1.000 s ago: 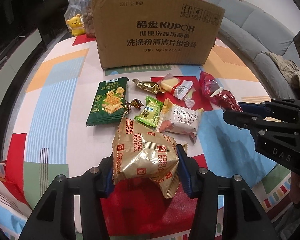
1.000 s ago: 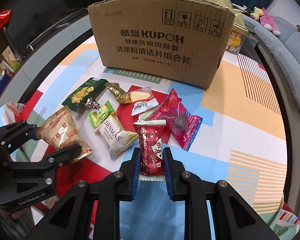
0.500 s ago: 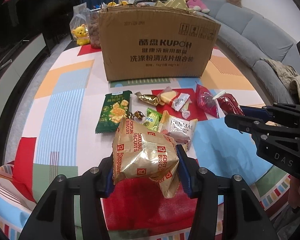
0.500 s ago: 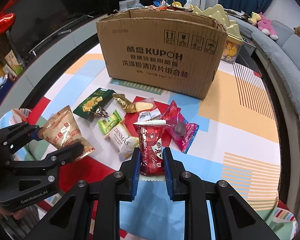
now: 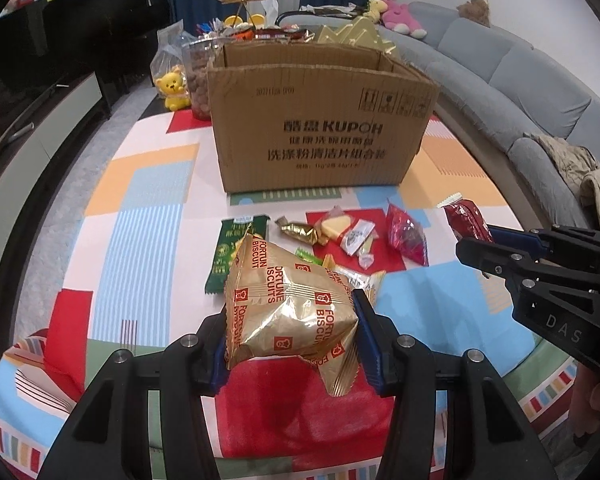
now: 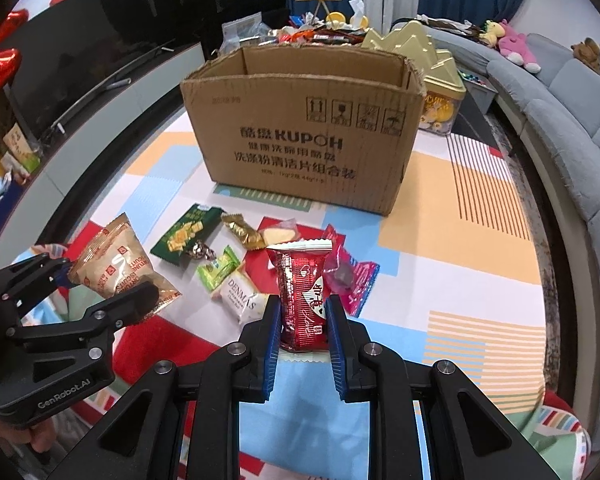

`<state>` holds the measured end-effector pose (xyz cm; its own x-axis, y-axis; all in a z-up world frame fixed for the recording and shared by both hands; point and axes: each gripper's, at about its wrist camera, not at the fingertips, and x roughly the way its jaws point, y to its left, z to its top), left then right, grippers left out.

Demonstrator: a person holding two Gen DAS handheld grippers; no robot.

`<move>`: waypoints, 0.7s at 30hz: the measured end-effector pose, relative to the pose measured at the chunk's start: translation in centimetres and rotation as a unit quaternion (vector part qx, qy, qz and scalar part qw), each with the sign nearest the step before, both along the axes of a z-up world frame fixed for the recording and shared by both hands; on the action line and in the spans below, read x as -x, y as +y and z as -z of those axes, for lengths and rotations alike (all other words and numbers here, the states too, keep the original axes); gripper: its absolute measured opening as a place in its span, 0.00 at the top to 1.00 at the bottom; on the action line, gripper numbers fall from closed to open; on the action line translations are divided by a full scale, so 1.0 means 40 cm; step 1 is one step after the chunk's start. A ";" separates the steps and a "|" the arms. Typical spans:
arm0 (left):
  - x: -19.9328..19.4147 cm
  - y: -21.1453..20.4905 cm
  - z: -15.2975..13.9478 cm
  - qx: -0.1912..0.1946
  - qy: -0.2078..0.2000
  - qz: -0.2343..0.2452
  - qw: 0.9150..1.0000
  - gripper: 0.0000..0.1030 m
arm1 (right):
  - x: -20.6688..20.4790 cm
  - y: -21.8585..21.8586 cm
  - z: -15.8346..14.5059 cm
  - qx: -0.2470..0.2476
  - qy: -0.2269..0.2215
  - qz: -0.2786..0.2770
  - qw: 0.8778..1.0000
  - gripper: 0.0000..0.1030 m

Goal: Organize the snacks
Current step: 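Carry both held packets over the open cardboard box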

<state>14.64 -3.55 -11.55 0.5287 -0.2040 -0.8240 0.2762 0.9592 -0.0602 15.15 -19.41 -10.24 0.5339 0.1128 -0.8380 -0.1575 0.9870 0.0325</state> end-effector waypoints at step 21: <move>-0.076 -0.018 -0.163 0.018 -0.056 -0.013 0.998 0.50 | -0.053 -0.017 -0.152 -0.002 -0.054 0.020 0.998 0.77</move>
<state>17.68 -4.28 -5.03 0.6223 -0.2175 -0.7520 0.2576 0.9640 -0.0656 17.26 -20.10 -4.16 0.6257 0.0936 -0.7744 -0.1210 0.9924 0.0222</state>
